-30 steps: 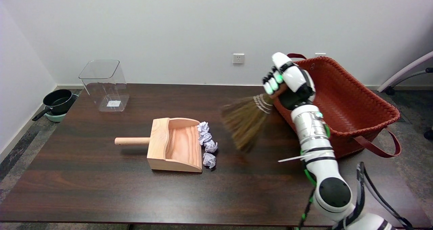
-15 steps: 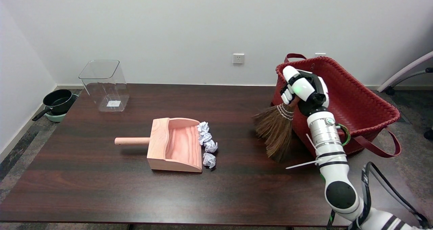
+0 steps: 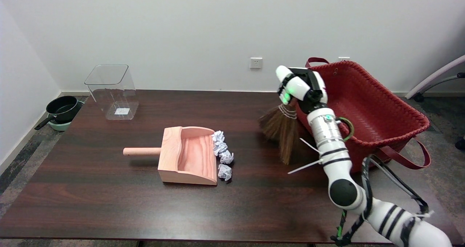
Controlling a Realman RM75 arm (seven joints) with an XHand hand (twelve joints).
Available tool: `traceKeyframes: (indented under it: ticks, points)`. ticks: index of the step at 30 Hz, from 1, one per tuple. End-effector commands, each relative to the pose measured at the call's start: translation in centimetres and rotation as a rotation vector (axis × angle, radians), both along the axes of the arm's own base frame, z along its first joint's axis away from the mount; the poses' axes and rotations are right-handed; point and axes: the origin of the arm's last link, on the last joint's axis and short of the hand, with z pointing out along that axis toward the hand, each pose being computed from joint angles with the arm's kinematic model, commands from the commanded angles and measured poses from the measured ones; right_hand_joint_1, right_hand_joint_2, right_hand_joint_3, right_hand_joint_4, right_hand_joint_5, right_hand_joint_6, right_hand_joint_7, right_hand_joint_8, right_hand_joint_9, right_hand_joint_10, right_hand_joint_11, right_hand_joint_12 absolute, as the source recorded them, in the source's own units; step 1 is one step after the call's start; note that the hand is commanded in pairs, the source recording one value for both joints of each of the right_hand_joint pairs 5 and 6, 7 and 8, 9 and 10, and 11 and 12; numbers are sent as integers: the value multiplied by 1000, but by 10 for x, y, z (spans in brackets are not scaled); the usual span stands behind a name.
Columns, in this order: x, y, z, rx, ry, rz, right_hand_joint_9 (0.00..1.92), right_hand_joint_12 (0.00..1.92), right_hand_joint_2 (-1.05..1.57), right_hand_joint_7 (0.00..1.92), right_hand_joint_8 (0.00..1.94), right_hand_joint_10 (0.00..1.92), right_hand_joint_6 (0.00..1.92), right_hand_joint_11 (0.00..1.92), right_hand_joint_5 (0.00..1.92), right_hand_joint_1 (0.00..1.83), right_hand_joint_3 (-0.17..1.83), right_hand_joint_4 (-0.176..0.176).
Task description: Sweep the paper ball into the dustpan.
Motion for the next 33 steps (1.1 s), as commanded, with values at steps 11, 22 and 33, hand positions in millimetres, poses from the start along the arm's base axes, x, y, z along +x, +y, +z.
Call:
traceKeyframes:
  ticks: [11, 22, 33]
  points:
    - [5, -66, -74, 249, 230, -179, 1920, 1920, 1571, 1920, 1920, 1920, 1920, 1920, 1920, 965, 1497, 0]
    - [12, -52, -60, 152, 284, -181, 1920, 1920, 1571, 1920, 1920, 1920, 1920, 1920, 1920, 967, 1493, 0]
    - [14, -54, -68, 108, 372, -262, 1920, 1920, 1571, 1920, 1920, 1920, 1920, 1920, 1920, 976, 1432, 0]
